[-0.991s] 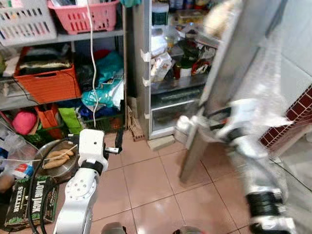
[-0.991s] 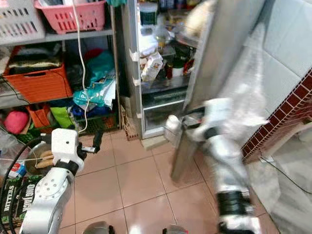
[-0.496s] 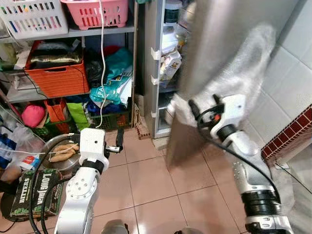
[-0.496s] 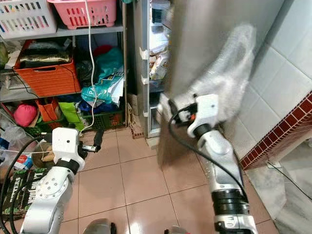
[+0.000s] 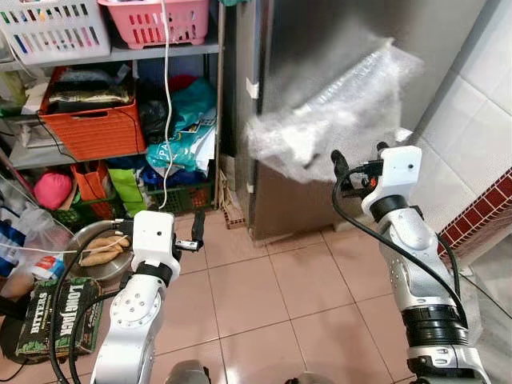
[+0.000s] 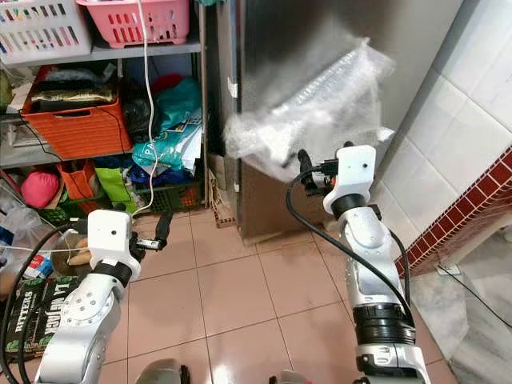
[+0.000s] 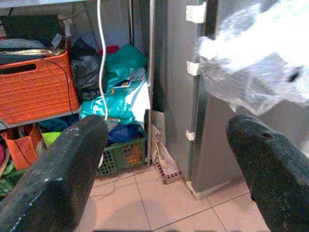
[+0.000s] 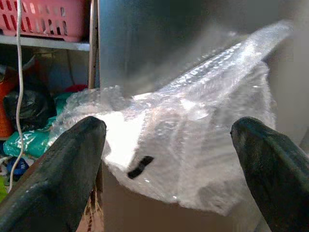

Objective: Restocking fridge

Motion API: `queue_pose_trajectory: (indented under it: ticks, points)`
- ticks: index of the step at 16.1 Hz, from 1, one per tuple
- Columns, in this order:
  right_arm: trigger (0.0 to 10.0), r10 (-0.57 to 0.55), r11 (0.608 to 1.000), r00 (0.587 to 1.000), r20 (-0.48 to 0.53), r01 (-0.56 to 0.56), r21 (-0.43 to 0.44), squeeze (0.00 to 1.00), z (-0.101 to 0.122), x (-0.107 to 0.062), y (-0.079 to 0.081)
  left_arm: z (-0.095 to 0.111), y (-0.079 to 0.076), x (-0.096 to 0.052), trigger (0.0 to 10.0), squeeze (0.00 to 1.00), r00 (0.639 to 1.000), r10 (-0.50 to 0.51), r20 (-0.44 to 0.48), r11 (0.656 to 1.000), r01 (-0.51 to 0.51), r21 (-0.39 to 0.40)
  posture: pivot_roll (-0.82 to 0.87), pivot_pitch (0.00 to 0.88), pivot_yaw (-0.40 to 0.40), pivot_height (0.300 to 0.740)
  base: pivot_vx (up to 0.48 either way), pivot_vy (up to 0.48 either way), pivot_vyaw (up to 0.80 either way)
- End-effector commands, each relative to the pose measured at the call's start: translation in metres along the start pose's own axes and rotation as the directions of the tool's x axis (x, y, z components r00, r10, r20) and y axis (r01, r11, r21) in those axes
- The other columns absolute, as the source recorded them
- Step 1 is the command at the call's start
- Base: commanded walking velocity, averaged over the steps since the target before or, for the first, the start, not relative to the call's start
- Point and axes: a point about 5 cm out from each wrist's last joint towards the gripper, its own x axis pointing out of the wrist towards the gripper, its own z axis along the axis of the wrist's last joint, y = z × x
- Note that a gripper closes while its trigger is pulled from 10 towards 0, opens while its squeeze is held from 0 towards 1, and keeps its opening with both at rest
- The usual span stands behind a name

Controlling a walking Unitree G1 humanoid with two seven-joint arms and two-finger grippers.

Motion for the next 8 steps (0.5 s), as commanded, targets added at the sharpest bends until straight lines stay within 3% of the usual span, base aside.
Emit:
queue_pose_trajectory:
  ticks: [1,6,8]
  points:
    - [10.0,-0.014,1.000,1.000,-0.004,0.014,-0.017,0.00,-0.003,-0.001,-0.001,0.000,0.000,0.000,10.0,0.00,1.000,-0.001,-0.002,1.000,0.001,0.005,0.12,0.000,-0.015,0.740,0.000,0.000,0.00]
    - [10.0,-0.026,0.999,0.999,-0.030,0.025,-0.032,0.00,-0.014,-0.007,0.001,0.000,0.000,0.001,10.0,0.00,1.000,-0.004,-0.001,1.000,0.004,0.007,0.11,0.000,-0.015,0.740,0.000,0.000,0.00]
    - [10.0,-0.085,0.995,0.995,-0.049,0.082,-0.053,0.00,-0.020,-0.012,-0.002,-0.001,0.000,0.002,10.0,0.00,1.000,-0.002,-0.003,1.000,0.002,0.006,0.11,0.000,-0.016,0.740,0.000,0.000,0.00]
